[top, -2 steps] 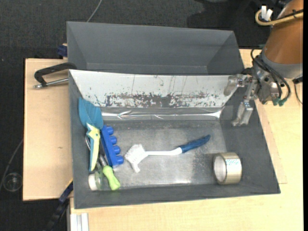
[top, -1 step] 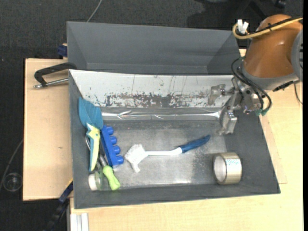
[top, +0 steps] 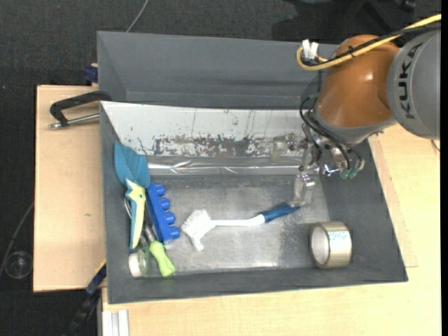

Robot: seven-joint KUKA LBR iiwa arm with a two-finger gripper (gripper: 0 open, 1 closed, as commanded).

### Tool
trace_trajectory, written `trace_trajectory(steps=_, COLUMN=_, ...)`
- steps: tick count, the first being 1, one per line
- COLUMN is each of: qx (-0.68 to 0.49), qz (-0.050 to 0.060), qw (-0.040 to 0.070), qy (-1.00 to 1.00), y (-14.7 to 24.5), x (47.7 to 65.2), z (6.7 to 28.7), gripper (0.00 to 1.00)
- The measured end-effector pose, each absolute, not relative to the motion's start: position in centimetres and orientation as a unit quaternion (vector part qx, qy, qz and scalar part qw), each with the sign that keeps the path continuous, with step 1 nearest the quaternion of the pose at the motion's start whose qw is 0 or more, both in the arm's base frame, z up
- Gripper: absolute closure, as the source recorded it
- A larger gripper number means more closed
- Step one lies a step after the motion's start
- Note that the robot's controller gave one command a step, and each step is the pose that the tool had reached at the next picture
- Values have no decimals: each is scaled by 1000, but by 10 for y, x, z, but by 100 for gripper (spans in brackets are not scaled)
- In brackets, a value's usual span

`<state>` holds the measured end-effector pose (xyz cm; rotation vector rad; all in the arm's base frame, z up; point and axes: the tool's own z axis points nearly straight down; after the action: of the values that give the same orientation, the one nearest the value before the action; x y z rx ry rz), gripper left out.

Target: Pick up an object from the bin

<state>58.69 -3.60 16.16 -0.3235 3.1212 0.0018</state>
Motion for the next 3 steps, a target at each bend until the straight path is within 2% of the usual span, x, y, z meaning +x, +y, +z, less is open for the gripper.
trace_trajectory(steps=1, qx=-149, qz=0, qw=2, qy=989, y=-37, x=576, z=161, gripper=0)
trace_trajectory(steps=2, qx=-190, qz=0, qw=5, qy=982, y=-37, x=574, z=96, gripper=0)
trace_trajectory(steps=3, qx=-287, qz=0, qw=5, qy=958, y=-31, x=581, z=71, gripper=100)
